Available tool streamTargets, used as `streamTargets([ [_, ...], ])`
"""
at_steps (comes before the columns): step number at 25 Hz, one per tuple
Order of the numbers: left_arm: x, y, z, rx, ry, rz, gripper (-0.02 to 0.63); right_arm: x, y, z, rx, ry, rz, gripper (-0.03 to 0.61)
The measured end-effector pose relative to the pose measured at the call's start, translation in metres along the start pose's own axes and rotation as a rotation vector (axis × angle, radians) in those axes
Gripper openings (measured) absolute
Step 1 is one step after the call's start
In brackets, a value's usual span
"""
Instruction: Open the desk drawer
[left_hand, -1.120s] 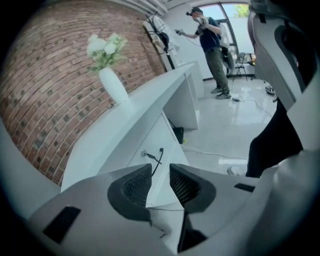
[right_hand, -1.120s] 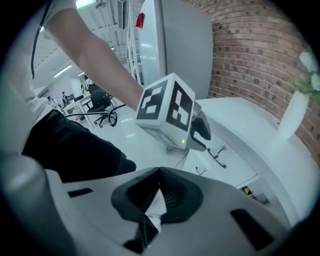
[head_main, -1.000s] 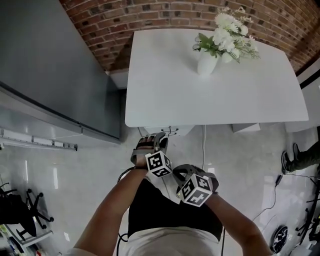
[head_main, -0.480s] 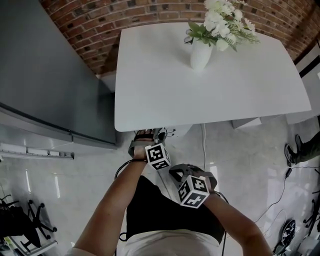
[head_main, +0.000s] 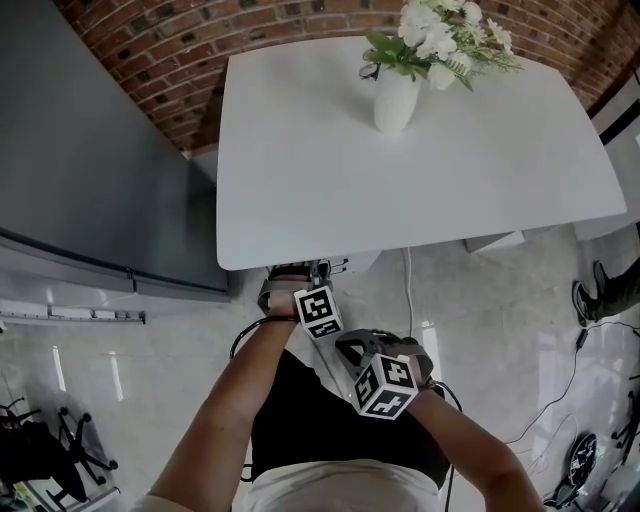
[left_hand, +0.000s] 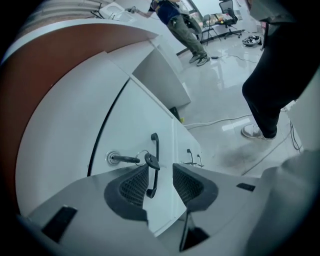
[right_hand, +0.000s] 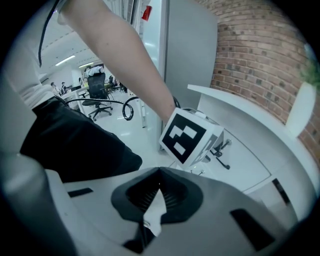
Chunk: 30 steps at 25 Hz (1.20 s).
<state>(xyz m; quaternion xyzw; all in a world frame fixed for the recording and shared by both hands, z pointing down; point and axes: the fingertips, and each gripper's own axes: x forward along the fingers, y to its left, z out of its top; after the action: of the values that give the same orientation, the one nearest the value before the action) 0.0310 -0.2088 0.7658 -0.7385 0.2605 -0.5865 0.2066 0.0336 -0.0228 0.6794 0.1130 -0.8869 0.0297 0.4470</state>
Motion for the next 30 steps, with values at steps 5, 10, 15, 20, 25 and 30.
streamTargets([
  [5, 0.011, 0.004, -0.006, -0.033, 0.043, 0.009, 0.138, 0.004, 0.001, -0.004, 0.005, 0.002, 0.005, 0.015],
  [10, 0.021, 0.0, -0.003, 0.016, 0.043, -0.006, 0.137, 0.004, -0.005, -0.006, 0.032, -0.005, -0.006, 0.015],
  [15, 0.03, 0.0, -0.008, 0.033, 0.059, 0.0, 0.089, 0.001, -0.009, -0.01, 0.063, -0.009, -0.014, 0.015],
  [20, 0.031, 0.007, -0.006, 0.045, 0.088, 0.044, 0.021, 0.003, -0.005, -0.009, 0.086, -0.019, -0.005, 0.015],
  [25, 0.033, 0.009, -0.003, 0.09, 0.058, 0.044, 0.018, 0.007, 0.001, -0.006, 0.102, -0.033, 0.014, 0.015],
  [30, 0.031, 0.006, -0.002, 0.122, 0.05, 0.049, 0.018, 0.013, 0.008, -0.002, 0.115, -0.059, 0.015, 0.015],
])
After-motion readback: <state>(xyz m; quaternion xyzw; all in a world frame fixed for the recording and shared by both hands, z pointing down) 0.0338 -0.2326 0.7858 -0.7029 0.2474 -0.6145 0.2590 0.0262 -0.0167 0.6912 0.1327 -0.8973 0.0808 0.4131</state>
